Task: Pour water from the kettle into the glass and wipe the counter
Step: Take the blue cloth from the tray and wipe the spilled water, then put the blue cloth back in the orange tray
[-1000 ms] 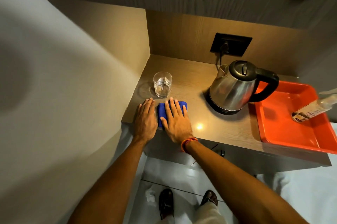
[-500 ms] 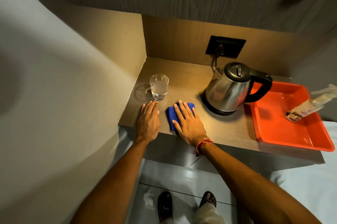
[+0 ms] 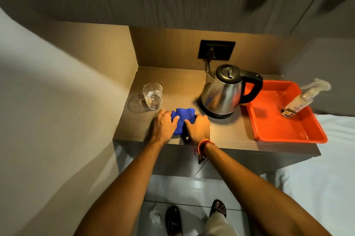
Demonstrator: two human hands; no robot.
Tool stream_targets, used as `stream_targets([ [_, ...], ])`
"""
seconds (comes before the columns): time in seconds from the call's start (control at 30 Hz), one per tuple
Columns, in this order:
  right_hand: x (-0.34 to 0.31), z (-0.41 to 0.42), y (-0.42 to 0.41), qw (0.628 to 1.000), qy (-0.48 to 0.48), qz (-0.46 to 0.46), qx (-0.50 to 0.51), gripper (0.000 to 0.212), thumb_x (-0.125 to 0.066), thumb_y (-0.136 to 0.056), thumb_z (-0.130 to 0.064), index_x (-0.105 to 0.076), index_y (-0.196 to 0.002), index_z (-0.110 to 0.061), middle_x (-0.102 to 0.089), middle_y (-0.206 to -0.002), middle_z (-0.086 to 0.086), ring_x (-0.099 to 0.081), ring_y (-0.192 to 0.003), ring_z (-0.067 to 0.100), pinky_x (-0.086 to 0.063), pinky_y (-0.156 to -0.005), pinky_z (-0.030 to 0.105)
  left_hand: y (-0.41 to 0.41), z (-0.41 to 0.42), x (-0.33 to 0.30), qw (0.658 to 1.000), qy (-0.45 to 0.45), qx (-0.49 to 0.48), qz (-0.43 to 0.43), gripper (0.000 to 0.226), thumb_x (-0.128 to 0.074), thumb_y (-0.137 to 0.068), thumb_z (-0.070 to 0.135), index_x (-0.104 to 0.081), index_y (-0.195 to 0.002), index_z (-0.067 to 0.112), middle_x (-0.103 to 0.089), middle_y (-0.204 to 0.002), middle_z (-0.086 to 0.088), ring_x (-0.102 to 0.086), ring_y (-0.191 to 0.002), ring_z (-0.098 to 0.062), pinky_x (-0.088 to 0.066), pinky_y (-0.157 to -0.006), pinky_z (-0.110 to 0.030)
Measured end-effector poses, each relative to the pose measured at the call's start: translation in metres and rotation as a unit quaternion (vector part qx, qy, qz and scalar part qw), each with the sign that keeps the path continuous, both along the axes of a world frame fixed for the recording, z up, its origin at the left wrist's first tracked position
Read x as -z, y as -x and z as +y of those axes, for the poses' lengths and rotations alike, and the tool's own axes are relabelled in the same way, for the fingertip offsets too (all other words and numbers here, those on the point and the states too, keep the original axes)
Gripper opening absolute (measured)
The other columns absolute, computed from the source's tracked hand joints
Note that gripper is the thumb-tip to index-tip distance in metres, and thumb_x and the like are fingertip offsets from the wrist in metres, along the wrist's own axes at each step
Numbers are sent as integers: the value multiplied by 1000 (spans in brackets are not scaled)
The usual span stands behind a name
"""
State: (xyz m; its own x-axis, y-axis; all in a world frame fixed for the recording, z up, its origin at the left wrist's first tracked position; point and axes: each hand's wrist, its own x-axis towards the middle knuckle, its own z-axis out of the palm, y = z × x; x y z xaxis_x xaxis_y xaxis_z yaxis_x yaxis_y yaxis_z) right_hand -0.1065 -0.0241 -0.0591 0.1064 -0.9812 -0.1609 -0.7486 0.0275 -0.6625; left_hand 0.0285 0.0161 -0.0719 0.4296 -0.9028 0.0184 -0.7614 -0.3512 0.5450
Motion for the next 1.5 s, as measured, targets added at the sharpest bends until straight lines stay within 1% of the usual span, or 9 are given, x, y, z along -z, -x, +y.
stream_targets([
  [0.1, -12, -6, 0, 980, -85, -162, 75, 6, -65, -68, -12, -60, -65, -10, -57, -62, 3, -54, -64, 26, -40, -51, 28, 7, -8, -1, 998, 21, -2, 66, 24, -64, -89, 28, -71, -99, 7, -68, -100, -12, -63, -89, -27, -49, -75, -36],
  [0.33, -62, -35, 83, 937, -70, -322, 113, 7, -72, -61, -10, -68, -56, -13, -60, -58, -2, -51, -57, 7, -41, -57, 22, 73, -37, -22, 923, 36, 21, 383, 40, -68, -88, 34, -54, -54, 19, -42, -55, 4, -32, -52, -8, -25, -49, -29],
  [0.47, -81, -61, 166, 925, -65, -334, 167, 14, -65, -49, -8, -62, -38, -16, -53, -42, -13, -44, -54, 12, -37, -52, 22, 138, -66, -39, 829, -52, 56, 554, 20, -74, -83, 31, -69, -81, 12, -58, -80, -12, -48, -64, -17, -37, -53, -24],
  [0.6, -85, -87, 243, 953, -20, -235, 193, 14, -68, -65, 3, -68, -65, -11, -63, -65, 0, -52, -68, 17, -43, -61, 25, 212, -95, -55, 864, -42, 75, 496, 24, -73, -85, 16, -66, -95, -5, -56, -75, -13, -46, -53, -18, -40, -41, -23],
  [0.77, -52, -114, 288, 970, -59, -143, 187, 17, -65, -66, -8, -71, -82, -5, -72, -88, 12, -62, -84, 27, -54, -86, 44, 261, -119, -53, 944, -62, 95, 310, 32, -75, -78, 33, -66, -92, 6, -69, -88, -13, -66, -75, -33, -51, -62, -36],
  [0.97, -54, -109, 280, 977, 14, 17, 210, 27, -55, -79, -8, -70, -101, -5, -71, -105, 21, -65, -99, 42, -48, -75, 36, 256, -114, -56, 984, 0, 108, 143, 34, -72, -78, 32, -48, -64, 11, -62, -69, -13, -64, -71, -38, -42, -55, -36],
  [1.2, -84, -49, 157, 963, 266, -38, 21, 12, -55, -84, -18, -59, -74, -15, -64, -74, 3, -58, -68, 21, -45, -60, 38, 160, -77, -40, 988, 23, 18, 153, 24, -72, -81, 36, -74, -74, 13, -74, -73, -8, -70, -73, -25, -55, -67, -36],
  [1.33, -74, -24, 66, 964, 154, -126, -176, 13, -58, -85, -18, -71, -84, -15, -70, -78, -2, -62, -70, 11, -51, -66, 28, 82, -39, -37, 973, 55, -139, 177, 21, -67, -85, 30, -73, -74, 13, -70, -70, -5, -62, -67, -23, -45, -58, -31],
  [1.5, -60, -30, -21, 967, -26, -170, -188, 32, -60, -92, -20, -67, -122, -11, -73, -113, 8, -69, -98, 17, -58, -91, 40, -9, -5, -29, 893, 156, -330, 262, 6, -69, -80, 0, -64, -80, 3, -69, -83, -18, -64, -79, -26, -50, -69, -38],
])
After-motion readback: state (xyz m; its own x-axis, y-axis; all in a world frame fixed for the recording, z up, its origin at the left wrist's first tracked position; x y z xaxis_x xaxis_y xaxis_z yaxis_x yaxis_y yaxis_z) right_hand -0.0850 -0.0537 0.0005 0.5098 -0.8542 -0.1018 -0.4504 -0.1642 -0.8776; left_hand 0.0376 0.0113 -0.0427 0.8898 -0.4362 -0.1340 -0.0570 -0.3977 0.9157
